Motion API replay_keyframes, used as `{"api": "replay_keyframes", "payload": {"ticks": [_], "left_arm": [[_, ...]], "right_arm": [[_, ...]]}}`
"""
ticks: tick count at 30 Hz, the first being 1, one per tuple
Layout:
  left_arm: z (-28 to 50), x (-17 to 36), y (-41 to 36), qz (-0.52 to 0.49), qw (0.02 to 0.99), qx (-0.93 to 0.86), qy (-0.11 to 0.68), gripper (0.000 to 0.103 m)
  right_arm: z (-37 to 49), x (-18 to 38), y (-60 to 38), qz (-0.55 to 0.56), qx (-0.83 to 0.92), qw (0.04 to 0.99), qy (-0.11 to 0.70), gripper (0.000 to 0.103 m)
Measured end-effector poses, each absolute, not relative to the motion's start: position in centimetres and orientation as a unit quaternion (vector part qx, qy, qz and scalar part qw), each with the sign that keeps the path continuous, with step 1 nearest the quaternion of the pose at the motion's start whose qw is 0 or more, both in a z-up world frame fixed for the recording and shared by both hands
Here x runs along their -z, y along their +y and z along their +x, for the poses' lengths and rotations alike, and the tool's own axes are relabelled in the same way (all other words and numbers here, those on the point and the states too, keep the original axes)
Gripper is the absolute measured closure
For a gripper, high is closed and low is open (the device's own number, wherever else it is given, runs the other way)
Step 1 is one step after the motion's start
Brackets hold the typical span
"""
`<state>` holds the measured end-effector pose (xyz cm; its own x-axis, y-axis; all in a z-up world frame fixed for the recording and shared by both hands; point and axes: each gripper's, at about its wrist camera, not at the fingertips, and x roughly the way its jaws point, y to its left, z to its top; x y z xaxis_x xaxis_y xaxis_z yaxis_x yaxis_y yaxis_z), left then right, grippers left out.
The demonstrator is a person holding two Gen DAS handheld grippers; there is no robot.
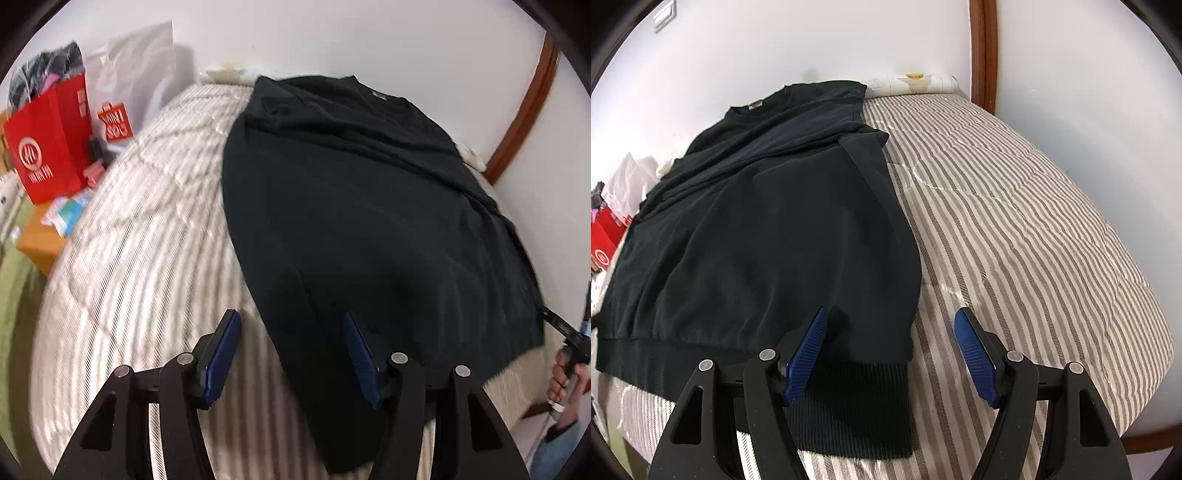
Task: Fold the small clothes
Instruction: 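Grasp the black sweatshirt hem with both tools, then lift the hem with both tools and fold it toward the collar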
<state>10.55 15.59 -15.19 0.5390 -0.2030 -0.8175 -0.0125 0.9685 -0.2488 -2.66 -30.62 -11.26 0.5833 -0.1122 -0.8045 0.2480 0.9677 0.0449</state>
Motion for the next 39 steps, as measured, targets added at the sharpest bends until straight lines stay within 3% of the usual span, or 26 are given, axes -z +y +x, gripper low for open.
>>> {"api": "replay_keyframes", "payload": {"ticks": [11, 16, 18, 19, 20, 29, 39], "left_arm": [[11.3, 15.4, 13.8, -0.098, 0.887, 0.030, 0.450, 0.053], [12.0, 15.4, 13.3, -0.099, 0.886, -0.003, 0.453, 0.078], [12.2, 15.4, 13.4, -0.108, 0.883, -0.003, 0.457, 0.092], [12.2, 15.5, 13.4, -0.111, 0.881, -0.001, 0.459, 0.094], [12.1, 15.5, 13.5, -0.111, 0.881, -0.002, 0.459, 0.095], [9.2, 12.9, 15.3, -0.131, 0.888, 0.031, 0.439, 0.096], [7.7, 9.4, 15.9, -0.142, 0.907, 0.077, 0.389, 0.096]], "right_arm": [[-0.9, 11.7, -30.1, 0.093, 0.091, 0.895, 0.427, 0.030], [1.4, 11.8, -28.4, 0.061, 0.102, 0.888, 0.445, 0.039], [1.9, 11.8, -28.0, 0.062, 0.098, 0.888, 0.444, 0.056], [1.9, 11.8, -27.8, 0.062, 0.090, 0.890, 0.442, 0.076], [1.8, 11.7, -27.7, 0.061, 0.079, 0.894, 0.437, 0.090], [-3.4, 8.8, -30.4, 0.145, 0.034, 0.914, 0.378, 0.093], [-5.4, 5.7, -29.8, 0.123, 0.013, 0.929, 0.348, 0.093]]}}
